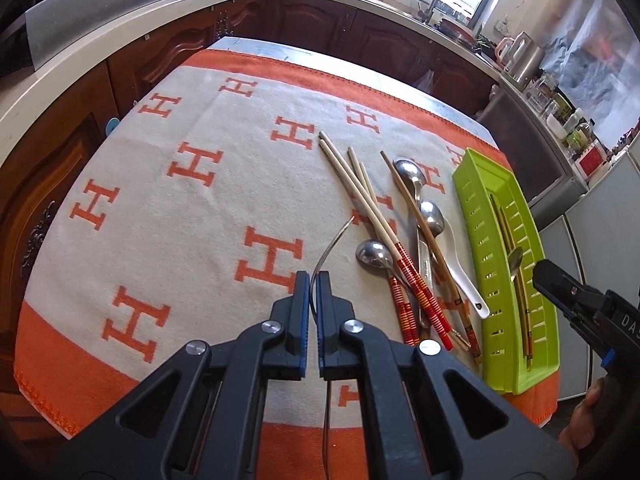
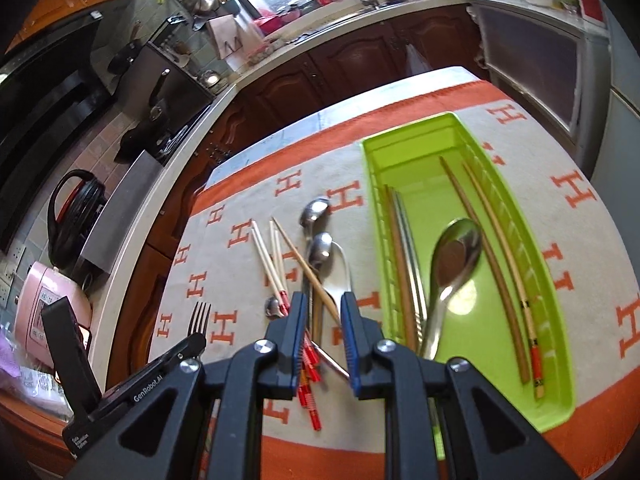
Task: Organize utensils
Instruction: 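Close the left tool on a metal fork on the blanket, then close the right tool on a plain wooden chopstick while the left tool holds the fork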
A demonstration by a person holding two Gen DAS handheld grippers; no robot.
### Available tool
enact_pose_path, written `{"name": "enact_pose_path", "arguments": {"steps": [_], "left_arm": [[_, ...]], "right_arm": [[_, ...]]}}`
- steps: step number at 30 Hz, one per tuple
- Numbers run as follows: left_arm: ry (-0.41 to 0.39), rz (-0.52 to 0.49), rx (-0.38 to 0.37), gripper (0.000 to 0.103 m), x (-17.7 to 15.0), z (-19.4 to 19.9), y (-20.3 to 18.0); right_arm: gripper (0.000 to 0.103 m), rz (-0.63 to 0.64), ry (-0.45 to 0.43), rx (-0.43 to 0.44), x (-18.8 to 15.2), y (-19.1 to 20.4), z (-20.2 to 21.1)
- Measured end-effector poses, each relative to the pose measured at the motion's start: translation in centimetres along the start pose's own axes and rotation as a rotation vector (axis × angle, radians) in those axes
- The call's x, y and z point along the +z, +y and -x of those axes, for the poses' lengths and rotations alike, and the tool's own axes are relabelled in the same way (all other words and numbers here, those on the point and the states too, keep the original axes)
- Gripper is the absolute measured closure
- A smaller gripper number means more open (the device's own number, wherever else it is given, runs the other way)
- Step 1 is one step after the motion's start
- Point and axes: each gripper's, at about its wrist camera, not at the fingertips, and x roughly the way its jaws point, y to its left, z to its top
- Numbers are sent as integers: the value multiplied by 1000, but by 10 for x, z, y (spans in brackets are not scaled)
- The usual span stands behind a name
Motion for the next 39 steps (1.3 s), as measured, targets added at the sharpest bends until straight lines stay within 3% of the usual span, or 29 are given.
{"name": "enact_pose_path", "arguments": {"steps": [4, 10, 17, 25, 32, 34, 39], "left_arm": [[3, 5, 2, 102, 4, 1, 5], [10, 26, -8, 102, 7, -4, 14], [21, 57, -14, 102, 12, -11, 28], [41, 69, -29, 102, 14, -21, 33], [46, 71, -31, 102, 14, -24, 33], [46, 74, -30, 102, 13, -25, 33], [41, 73, -30, 102, 13, -23, 31]], "right_arm": [[84, 46, 48, 33, 14, 11, -16], [84, 178, 188, 62, 35, 31, -63], [84, 306, 290, -26, 32, 39, -108], [88, 404, 323, -83, 15, 33, -113], [88, 443, 326, -55, 13, 35, -119], [95, 445, 325, -44, 13, 37, -120], [96, 386, 308, -1, 15, 32, -115]]}}
